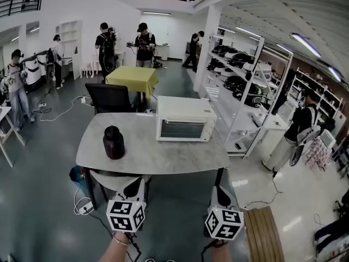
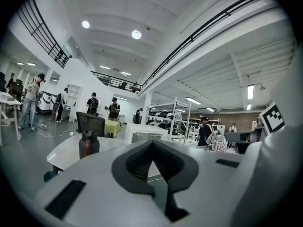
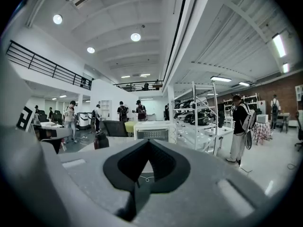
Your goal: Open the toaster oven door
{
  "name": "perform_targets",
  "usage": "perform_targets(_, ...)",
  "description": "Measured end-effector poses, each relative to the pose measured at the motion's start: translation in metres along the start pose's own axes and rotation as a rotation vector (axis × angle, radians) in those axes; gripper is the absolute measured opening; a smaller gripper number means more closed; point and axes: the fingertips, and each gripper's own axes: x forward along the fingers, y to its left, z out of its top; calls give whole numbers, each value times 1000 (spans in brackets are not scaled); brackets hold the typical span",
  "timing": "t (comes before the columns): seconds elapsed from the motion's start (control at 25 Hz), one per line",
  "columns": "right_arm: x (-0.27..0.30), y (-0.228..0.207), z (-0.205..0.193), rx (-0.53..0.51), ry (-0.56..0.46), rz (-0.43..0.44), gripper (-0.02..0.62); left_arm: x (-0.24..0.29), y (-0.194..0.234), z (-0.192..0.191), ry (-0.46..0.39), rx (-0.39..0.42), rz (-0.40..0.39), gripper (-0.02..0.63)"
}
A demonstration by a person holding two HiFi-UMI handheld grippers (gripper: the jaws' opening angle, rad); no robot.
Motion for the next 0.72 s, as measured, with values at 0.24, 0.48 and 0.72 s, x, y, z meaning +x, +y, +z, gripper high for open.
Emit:
perform_targets(0.24, -5, 3, -5, 37, -11, -16, 5, -3, 7, -5, 13, -6, -20, 5)
perform_targets(0.48, -9, -4, -17, 45, 25, -50, 5, 2, 10, -17, 48, -25, -29, 3)
perform_targets(0.72, 6, -13, -30, 54, 45, -83, 5, 21, 21, -30, 66, -33, -34, 5)
